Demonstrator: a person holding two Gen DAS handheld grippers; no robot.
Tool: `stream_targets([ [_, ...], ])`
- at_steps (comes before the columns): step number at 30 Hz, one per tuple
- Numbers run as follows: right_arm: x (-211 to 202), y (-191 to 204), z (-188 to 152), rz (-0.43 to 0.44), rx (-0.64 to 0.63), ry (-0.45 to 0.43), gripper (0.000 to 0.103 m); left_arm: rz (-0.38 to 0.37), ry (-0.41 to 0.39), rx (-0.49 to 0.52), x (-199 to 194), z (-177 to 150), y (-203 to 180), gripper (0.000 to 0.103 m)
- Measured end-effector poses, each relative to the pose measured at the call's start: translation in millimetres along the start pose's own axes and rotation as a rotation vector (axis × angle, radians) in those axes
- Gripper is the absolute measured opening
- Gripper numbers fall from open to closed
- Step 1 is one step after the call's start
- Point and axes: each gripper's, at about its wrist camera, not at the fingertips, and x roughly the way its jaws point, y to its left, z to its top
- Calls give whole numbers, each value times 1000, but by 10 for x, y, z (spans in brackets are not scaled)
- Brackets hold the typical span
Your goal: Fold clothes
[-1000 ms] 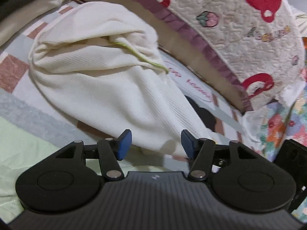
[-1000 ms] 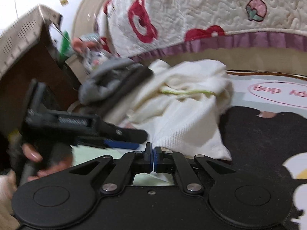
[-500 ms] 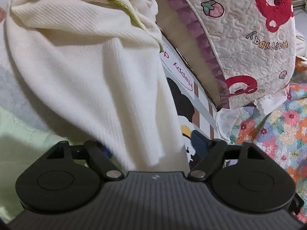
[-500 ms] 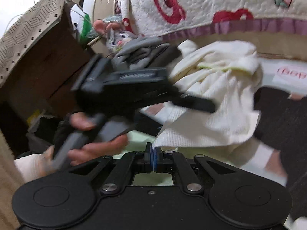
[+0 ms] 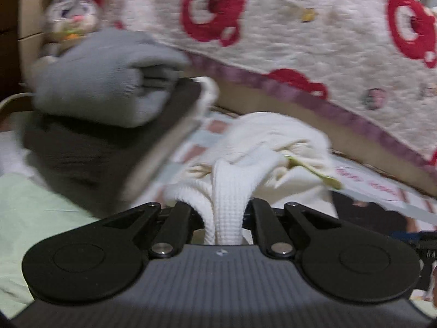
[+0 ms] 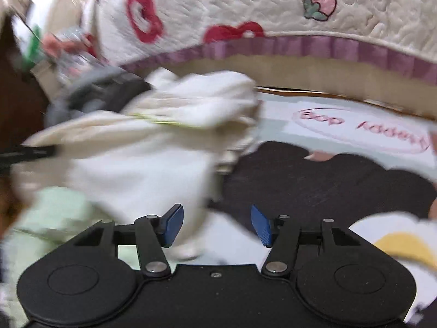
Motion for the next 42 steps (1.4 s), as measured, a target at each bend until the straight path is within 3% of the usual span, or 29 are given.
stream_targets([
  [5, 499, -85, 112, 68, 169, 67, 62, 57, -21, -46, -40, -37, 208, 5],
  [9, 807, 119, 210, -36, 45, 21, 62, 39, -6, -83, -32, -57, 296, 5],
  [13, 1089, 354, 418, -146, -188, -10, 62, 42, 8, -72, -46, -99, 315, 5],
  [17, 1251, 434, 670, -148, -389, -23, 62, 52, 39, -62, -15, -102, 369, 5],
  [19, 1381, 462, 781, -172, -438, -12, 62, 41, 54, -64, 15, -118, 390, 5],
  [22, 1598, 503, 941, -217, -497, 13, 62, -50, 81, -44, 142, -237, 326, 6],
  [24, 1714, 493, 1015, -229, -496, 13, 61, -38, 150, -7, 274, -334, 227, 6],
  [31, 1879, 61, 1312, -65, -148, -33, 59, -21, 192, 16, 364, -531, 247, 9],
  [32, 1883, -3, 1358, -42, -94, -44, 43, -15, 197, 14, 376, -549, 281, 9],
  [33, 1888, -68, 1404, -18, -39, -55, 19, -13, 201, 14, 384, -562, 313, 9],
  [34, 1852, -114, 1439, 23, 15, -62, 6, -8, 198, 15, 379, -569, 331, 9],
  [38, 1516, -296, 1476, 238, 228, -133, 7, 23, 139, 20, 281, -510, 328, 7],
  [42, 1103, -323, 1439, 240, 233, -217, 7, 60, 60, 8, 131, -349, 298, 7],
])
